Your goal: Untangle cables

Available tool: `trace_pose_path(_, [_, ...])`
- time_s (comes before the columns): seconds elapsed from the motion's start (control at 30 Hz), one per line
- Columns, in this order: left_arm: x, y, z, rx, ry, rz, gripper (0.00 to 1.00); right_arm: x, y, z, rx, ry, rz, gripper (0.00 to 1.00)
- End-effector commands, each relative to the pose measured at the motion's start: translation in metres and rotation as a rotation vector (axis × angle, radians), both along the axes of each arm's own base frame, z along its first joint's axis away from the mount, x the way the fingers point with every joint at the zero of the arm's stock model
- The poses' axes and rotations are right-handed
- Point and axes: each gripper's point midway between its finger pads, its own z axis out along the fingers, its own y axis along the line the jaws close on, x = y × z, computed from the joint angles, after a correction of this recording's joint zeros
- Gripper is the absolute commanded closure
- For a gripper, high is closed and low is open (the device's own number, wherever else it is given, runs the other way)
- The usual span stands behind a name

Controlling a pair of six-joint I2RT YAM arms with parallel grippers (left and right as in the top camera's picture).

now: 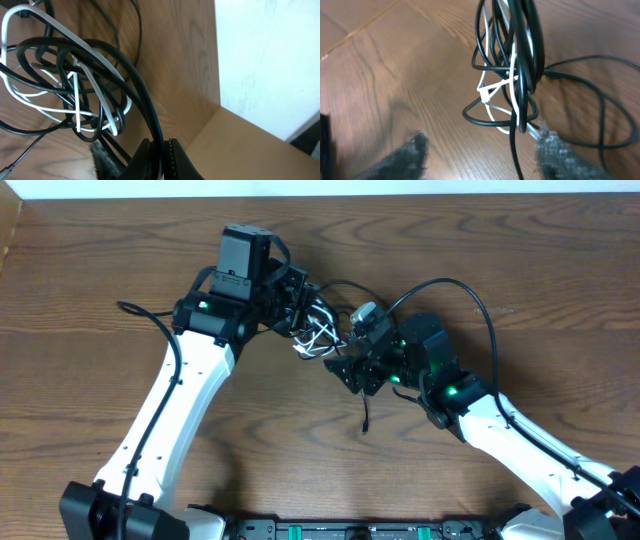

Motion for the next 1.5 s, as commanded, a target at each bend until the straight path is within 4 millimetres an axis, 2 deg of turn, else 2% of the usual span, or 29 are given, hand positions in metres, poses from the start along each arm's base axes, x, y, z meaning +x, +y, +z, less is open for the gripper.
trace_pose_path(0.0, [-0.002, -0.008, 0.011, -0.026, -0.022, -0.020, 0.93, 0.008, -0.002, -0.001, -0.021, -0.016, -0.036, 0.50])
trace_pose_path(0.2, [-0.002, -0.008, 0.011, -0.026, -0.021, -0.020, 0.92, 0.012, -0.005, -0.001, -0.032, -0.026, -0.060, 0.92])
trace_pose_path(0.23, [-0.002, -0.008, 0.011, -0.026, -0.022, -0.020, 0.93, 0.012, -0.005, -0.001, -0.032, -0.026, -0.060, 0.98])
trace_pose_path(0.27, [-0.002, -0.008, 0.011, -0.026, -0.022, -0.020, 0.93, 0.012, -0.005, -0.001, -0.032, -0.026, -0.060, 0.99])
trace_pose_path(0.43, [-0.002, -0.008, 0.011, -0.026, -0.021, -0.021, 0.93, 0.013, -0.005, -0.001, -0.031, -0.029, -0.061, 0.99])
trace_pose_path(0.6, [-0.006, -0.011, 0.011, -0.039, -0.010, -0.036, 0.92, 0.017, -0.008, -0.001, -0.044, -0.037, -0.087, 0.80])
trace_pose_path(0.7, [-0.008, -0.012, 0.010, -0.045, 0.000, -0.045, 0.92, 0.019, -0.009, -0.001, -0.047, -0.045, -0.100, 0.74])
trace_pose_path(1.0, [-0.017, -0.028, 0.011, -0.052, 0.003, -0.091, 0.92, 0.022, -0.007, 0.005, -0.030, -0.070, -0.101, 0.70])
trace_pose_path(1.13, [-0.021, -0.036, 0.011, -0.058, 0.006, -0.104, 0.93, 0.022, -0.007, 0.006, -0.029, -0.071, -0.101, 0.77])
trace_pose_path(1.3, [-0.020, -0.037, 0.013, -0.061, -0.001, -0.107, 0.92, 0.022, -0.007, 0.005, -0.029, -0.070, -0.100, 0.99])
trace_pose_path(1.47, [-0.020, -0.037, 0.012, -0.061, -0.001, -0.107, 0.93, 0.022, -0.008, 0.003, -0.035, -0.063, -0.101, 0.99])
